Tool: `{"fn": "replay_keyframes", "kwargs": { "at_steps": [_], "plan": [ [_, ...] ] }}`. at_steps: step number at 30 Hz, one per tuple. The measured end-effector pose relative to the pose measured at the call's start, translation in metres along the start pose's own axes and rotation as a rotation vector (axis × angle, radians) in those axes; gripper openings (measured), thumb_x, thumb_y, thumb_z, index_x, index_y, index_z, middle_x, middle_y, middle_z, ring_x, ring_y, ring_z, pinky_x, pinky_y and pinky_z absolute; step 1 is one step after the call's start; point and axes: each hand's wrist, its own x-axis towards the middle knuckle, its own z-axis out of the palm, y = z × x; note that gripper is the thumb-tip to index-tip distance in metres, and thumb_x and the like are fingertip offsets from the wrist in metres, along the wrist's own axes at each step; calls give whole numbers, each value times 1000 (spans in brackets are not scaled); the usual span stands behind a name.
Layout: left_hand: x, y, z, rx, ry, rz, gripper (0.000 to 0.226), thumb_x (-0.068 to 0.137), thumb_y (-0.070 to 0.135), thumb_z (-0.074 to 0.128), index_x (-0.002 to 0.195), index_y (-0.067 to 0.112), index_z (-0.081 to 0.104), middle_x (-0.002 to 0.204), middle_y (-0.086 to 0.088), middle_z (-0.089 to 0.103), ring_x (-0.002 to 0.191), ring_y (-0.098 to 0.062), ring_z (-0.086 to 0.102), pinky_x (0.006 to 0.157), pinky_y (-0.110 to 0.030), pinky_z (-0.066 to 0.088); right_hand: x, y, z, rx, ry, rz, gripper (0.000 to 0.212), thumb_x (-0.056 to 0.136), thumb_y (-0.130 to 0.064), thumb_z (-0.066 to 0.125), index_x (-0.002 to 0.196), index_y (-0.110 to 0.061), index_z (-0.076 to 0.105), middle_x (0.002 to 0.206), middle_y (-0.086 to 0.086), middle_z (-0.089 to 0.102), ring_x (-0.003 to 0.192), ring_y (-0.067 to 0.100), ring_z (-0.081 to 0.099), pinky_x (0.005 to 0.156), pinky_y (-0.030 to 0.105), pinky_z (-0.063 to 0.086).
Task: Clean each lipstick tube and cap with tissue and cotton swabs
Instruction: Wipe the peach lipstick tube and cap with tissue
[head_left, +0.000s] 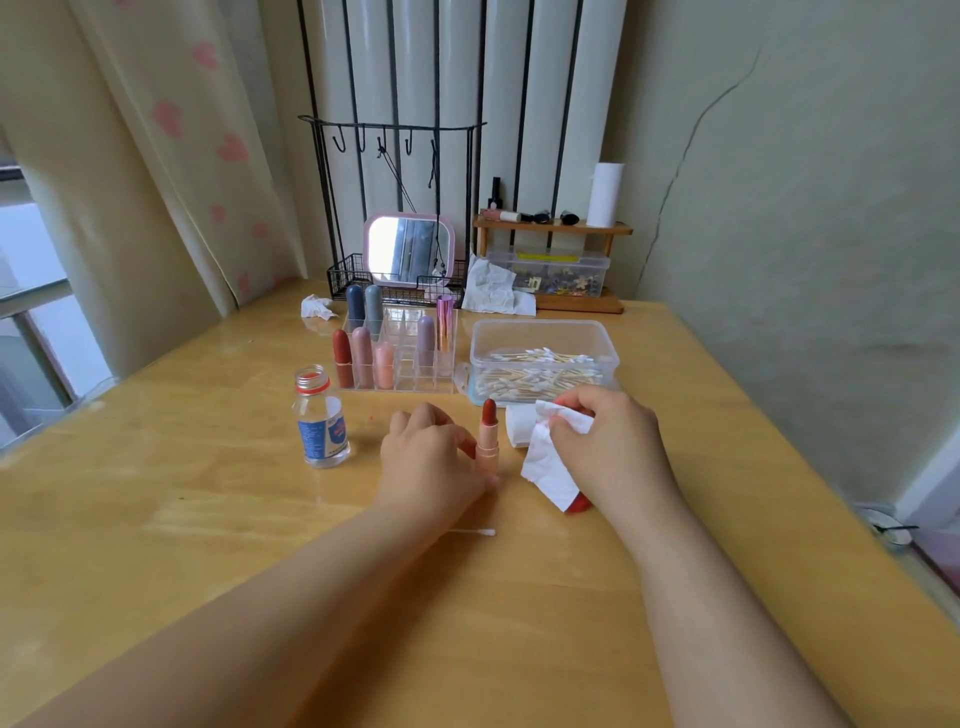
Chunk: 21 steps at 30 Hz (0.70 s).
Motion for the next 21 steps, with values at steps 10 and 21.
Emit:
{"fn": "replay_keyframes", "kwargs": {
  "at_steps": [10, 21],
  "plan": [
    [-1, -5, 0, -55, -35, 6, 54, 72, 48, 75, 120, 28, 61, 117, 7, 47, 109, -17, 36, 87, -26, 28, -1, -3, 2, -15, -12, -12, 14, 86, -10, 57, 88, -18, 69, 81, -6, 63, 77, 13, 54, 56, 17, 39],
    [4, -37, -10, 8, 20, -4, 34, 91, 32, 54, 124, 25, 57, 127, 4, 53, 116, -20, 40, 95, -31, 34, 0, -3, -1, -42, -9, 15, 15, 86, -10, 57, 90, -18, 69, 86, -4, 65, 76, 12, 53, 54, 12, 36]
  ]
}}
